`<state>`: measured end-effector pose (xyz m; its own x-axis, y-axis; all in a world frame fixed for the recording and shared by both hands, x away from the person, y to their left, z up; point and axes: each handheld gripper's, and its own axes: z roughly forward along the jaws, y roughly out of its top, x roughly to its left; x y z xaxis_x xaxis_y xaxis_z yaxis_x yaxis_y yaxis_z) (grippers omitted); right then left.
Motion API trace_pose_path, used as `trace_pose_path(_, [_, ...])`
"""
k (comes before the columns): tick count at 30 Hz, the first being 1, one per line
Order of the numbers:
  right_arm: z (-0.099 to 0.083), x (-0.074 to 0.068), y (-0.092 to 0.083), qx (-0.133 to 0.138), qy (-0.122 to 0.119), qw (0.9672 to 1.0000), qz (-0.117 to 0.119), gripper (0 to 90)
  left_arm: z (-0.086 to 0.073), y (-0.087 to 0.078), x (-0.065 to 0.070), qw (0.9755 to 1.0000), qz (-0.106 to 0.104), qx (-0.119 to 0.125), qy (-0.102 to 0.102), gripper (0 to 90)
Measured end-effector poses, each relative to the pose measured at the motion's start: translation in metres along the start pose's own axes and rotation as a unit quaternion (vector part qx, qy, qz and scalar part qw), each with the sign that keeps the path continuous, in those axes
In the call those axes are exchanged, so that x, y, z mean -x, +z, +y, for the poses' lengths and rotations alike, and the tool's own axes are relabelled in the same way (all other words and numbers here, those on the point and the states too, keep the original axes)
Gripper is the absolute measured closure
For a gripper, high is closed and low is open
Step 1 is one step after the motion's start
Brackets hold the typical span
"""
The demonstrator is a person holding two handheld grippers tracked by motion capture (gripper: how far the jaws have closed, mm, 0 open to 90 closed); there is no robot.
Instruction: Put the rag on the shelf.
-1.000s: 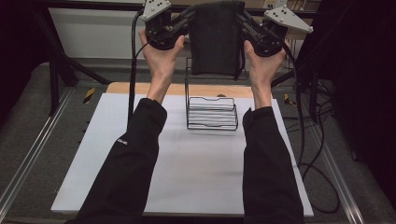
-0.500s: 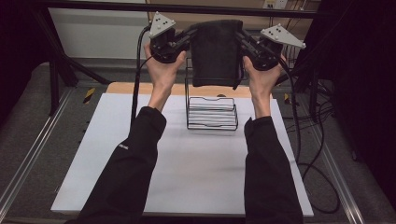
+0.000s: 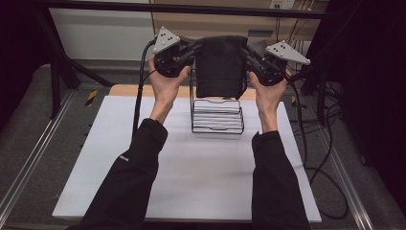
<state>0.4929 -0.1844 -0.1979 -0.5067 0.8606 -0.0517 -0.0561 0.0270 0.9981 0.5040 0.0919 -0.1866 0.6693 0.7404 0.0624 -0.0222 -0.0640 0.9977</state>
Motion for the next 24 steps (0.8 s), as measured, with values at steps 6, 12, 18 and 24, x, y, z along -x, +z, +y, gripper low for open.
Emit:
trace_pose_path(6, [-0.005,-0.002,-0.004,-0.002,-0.002,1.0,0.002,79.0,-0.005,-0.004,0.003,1.0,-0.006,-0.001,0.003,81.8])
trace_pose_path(12, [-0.009,-0.003,-0.006,-0.007,-0.005,1.0,0.001,79.0,-0.009,-0.005,0.006,0.9999,-0.008,-0.004,0.008,81.8])
trace_pose_path(18, [-0.015,-0.002,-0.009,-0.009,-0.009,0.9999,0.002,79.0,-0.012,-0.005,0.008,0.9998,-0.012,-0.006,0.011,81.8])
trace_pose_path(24, [-0.018,-0.004,-0.013,-0.009,-0.013,0.9999,0.004,79.0,-0.015,-0.01,0.011,0.9997,-0.014,-0.005,0.016,81.8])
